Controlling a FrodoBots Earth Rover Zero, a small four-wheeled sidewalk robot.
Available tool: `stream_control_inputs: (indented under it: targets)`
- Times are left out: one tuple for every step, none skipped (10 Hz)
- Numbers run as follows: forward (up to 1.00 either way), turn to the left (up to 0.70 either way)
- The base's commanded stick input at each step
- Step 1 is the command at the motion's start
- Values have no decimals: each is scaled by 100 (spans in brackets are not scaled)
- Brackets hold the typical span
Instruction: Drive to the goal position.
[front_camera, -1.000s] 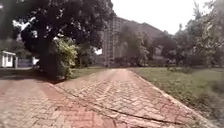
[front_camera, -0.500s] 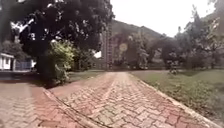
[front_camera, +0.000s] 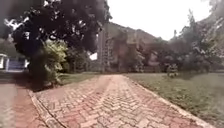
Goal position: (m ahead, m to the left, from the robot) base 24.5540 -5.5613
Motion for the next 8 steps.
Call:
stream_control_inputs:
  targets:
    - [70, 0]
    - [70, 0]
    - [70, 0]
    - [70, 0]
    - [70, 0]
    - [70, 0]
    - [70, 0]
    - [70, 0]
